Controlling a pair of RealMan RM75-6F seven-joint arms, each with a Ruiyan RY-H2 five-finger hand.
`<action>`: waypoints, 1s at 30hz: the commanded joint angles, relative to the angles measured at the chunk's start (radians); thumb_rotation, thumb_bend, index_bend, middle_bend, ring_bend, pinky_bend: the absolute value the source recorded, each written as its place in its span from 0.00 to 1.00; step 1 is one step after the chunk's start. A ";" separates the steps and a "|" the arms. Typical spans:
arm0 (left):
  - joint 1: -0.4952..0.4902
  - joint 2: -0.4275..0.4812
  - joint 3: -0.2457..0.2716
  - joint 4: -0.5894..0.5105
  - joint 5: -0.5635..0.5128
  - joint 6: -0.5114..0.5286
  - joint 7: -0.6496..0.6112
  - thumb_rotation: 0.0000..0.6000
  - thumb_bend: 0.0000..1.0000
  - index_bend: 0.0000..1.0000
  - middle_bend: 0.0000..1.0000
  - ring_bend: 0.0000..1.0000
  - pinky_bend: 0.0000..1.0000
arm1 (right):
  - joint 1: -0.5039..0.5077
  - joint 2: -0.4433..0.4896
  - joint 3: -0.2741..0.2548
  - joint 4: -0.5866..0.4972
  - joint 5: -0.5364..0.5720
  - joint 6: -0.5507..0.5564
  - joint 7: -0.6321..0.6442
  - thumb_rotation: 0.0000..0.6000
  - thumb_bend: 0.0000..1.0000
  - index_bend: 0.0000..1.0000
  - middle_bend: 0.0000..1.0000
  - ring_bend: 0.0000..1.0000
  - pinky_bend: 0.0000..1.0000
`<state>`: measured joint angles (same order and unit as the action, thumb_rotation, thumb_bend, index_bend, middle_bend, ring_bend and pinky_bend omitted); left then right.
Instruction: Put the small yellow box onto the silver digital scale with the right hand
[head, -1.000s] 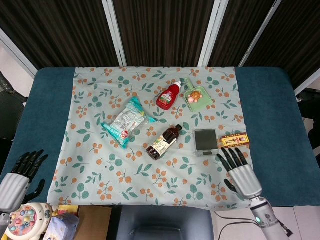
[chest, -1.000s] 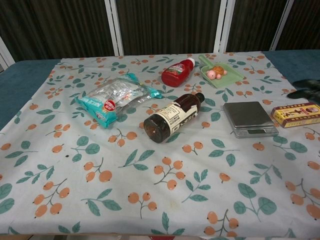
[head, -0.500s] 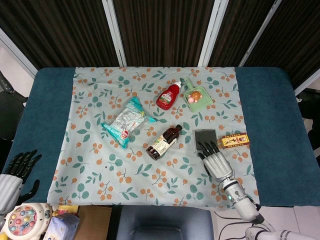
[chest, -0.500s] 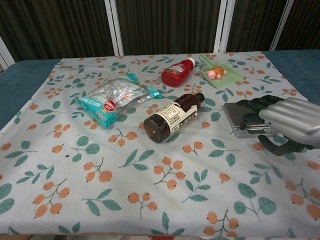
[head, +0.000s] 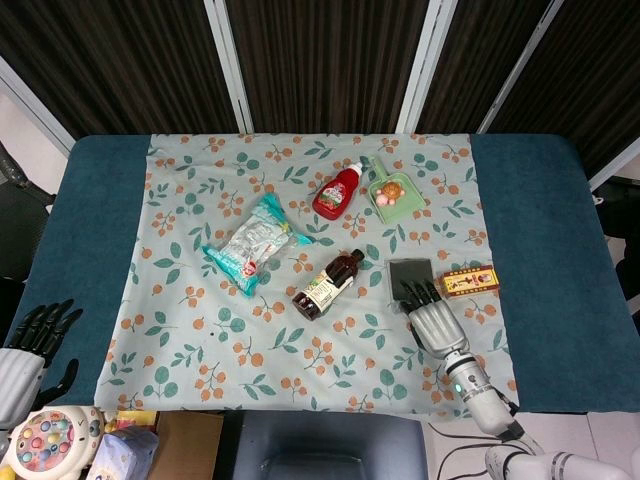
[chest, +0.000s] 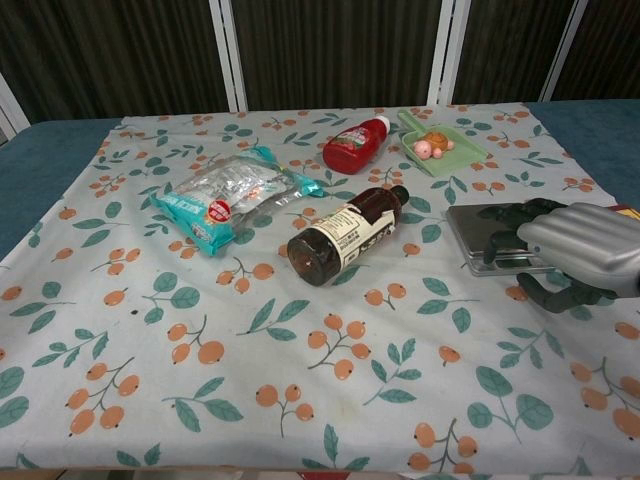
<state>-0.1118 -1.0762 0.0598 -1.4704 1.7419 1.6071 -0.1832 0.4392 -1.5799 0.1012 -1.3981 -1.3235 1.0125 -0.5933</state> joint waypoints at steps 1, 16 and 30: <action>0.001 0.000 0.000 0.000 0.001 0.001 0.000 1.00 0.51 0.00 0.00 0.00 0.09 | 0.005 -0.003 -0.003 0.001 0.003 0.002 -0.001 1.00 0.73 0.41 0.00 0.00 0.00; 0.002 -0.002 0.001 -0.001 0.002 -0.002 0.009 1.00 0.51 0.00 0.00 0.00 0.09 | 0.027 -0.008 -0.018 -0.007 0.037 0.007 -0.013 1.00 0.73 0.40 0.00 0.00 0.00; 0.003 0.000 0.000 -0.002 0.004 0.001 0.006 1.00 0.51 0.00 0.00 0.00 0.09 | 0.039 -0.015 -0.034 -0.001 0.076 0.007 -0.037 1.00 0.73 0.39 0.00 0.00 0.00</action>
<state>-0.1093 -1.0766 0.0598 -1.4724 1.7464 1.6081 -0.1774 0.4784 -1.5949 0.0678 -1.3993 -1.2484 1.0196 -0.6303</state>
